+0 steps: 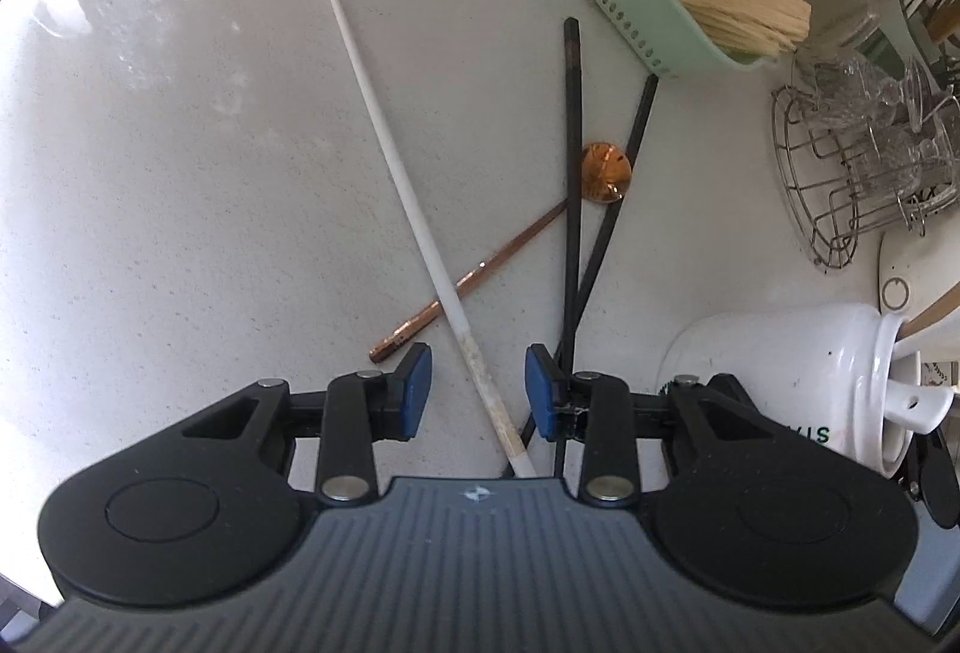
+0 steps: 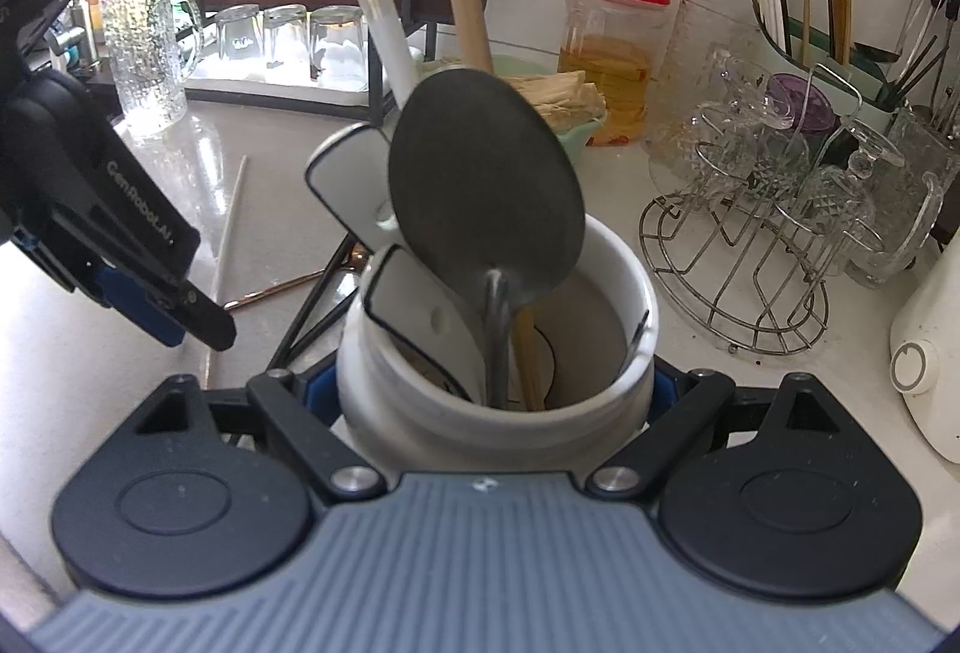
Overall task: Organize utensils
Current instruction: 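Move the left tool down to the long white chopstick on the counter, then close the left tool on the long white chopstick, then lift the white chopstick with the left tool up toward the jar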
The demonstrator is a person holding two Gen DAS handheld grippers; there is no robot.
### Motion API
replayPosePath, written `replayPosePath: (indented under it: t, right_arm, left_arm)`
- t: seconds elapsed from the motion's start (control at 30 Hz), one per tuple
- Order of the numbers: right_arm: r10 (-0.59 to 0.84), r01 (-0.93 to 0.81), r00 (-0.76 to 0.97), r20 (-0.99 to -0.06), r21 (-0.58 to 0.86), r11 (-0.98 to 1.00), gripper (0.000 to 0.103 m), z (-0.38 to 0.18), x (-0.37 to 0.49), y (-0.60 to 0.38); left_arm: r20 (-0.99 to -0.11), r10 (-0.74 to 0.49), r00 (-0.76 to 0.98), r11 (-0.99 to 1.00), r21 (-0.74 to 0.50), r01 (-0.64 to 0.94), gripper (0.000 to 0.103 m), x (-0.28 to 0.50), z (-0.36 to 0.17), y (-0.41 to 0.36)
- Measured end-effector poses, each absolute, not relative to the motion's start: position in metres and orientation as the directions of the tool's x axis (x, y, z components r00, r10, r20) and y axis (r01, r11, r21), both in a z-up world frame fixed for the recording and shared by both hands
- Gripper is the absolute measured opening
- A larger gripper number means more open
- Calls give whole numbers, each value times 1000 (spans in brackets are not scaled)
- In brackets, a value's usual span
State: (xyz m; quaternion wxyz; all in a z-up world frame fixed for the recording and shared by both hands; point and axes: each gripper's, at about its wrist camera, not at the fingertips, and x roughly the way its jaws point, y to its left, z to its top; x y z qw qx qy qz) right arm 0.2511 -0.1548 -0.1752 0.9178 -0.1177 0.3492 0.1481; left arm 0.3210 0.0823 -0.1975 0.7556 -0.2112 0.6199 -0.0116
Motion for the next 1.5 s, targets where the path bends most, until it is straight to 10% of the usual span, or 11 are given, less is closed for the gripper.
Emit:
replayPosePath:
  t: [0.47, 0.93, 1.5]
  right_arm:
    - [172, -342, 716, -676, -125, 931, 94, -176, 250, -152]
    - [205, -369, 720, -663, -115, 922, 93, -175, 248, -156]
    - [258, -397, 712, -653, -70, 915, 92, -174, 247, -163]
  left_arm:
    - [-941, -254, 225, 926, -303, -224, 36, 328, -202, 58]
    - [-943, -212, 256, 918, -282, -280, 8, 313, -205, 56]
    - [-961, -181, 207, 955, -222, -196, 8, 276, -136, 86]
